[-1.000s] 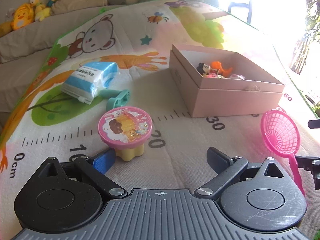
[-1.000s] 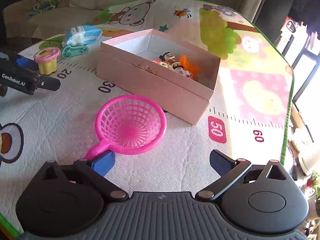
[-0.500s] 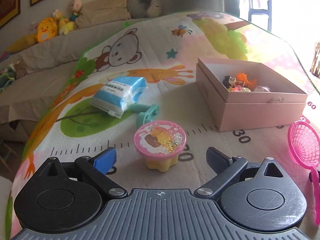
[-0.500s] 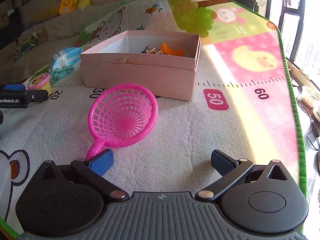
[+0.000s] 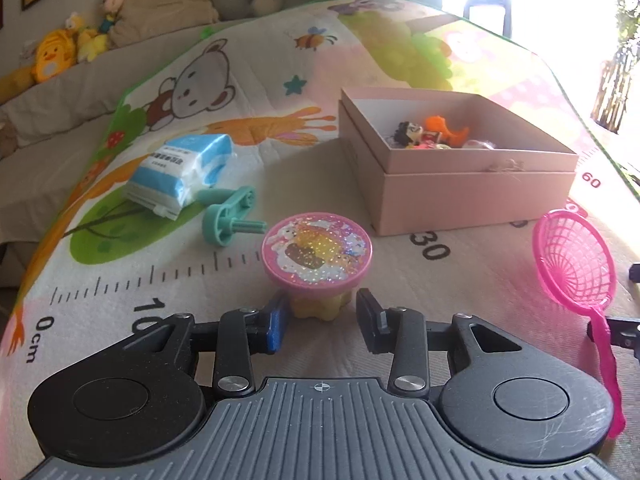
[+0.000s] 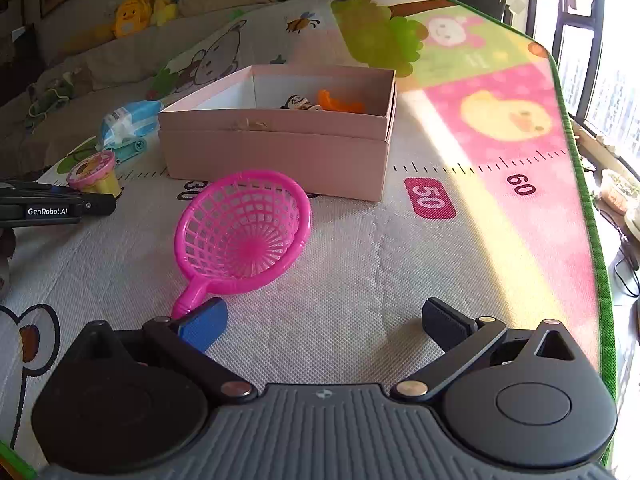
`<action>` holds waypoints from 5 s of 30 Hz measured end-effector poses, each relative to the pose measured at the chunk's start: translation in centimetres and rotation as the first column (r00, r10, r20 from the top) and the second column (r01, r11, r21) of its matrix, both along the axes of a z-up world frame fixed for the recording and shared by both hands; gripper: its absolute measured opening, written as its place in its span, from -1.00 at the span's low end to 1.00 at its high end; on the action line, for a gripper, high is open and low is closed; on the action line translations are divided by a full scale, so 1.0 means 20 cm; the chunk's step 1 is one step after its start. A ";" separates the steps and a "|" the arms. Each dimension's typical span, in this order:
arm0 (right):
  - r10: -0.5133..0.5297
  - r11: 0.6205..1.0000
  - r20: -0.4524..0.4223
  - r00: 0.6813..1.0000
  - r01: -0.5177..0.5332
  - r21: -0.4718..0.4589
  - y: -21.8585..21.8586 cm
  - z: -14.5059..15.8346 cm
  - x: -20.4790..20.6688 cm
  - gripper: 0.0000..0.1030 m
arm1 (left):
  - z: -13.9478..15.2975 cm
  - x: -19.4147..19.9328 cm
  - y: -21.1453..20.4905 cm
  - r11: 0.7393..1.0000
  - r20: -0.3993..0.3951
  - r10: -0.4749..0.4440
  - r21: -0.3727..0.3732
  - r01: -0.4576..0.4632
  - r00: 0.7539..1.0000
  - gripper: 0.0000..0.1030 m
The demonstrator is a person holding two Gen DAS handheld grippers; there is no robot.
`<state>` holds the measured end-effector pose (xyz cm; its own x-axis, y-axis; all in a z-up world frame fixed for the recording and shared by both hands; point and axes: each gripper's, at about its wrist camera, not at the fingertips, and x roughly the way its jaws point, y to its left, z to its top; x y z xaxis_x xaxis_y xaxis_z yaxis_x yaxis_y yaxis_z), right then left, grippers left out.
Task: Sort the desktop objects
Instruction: 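Grasp the pink glitter jar with the left tool while the right tool holds the pink net, then carry the glitter jar and pink net over the pink box and release both inside, then grasp the blue wet-wipes pack with the right tool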
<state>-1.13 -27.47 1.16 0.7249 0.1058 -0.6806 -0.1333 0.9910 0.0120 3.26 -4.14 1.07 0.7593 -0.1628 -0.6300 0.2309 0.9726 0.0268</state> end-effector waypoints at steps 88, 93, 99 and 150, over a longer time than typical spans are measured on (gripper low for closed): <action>0.102 0.994 0.271 0.957 -0.108 0.006 0.06 0.82 0.07 0.60 | 0.46 -0.08 -0.15 0.993 0.208 -0.112 -0.021 0.119 0.972 -0.14; 0.046 0.999 0.370 0.928 -0.043 -0.017 -0.02 0.95 0.19 0.60 | 0.53 0.16 -0.25 0.992 0.215 -0.121 -0.012 0.126 0.969 -0.14; -0.036 0.999 0.333 0.942 0.033 0.016 -0.10 1.00 0.43 0.60 | 0.57 0.47 -0.31 0.983 0.195 -0.127 -0.109 0.150 0.973 0.14; 0.268 0.956 -0.214 0.939 -0.287 -0.060 1.61 0.22 1.48 0.97 | 0.01 -0.03 0.51 0.974 0.035 0.220 -0.057 -0.217 0.975 1.00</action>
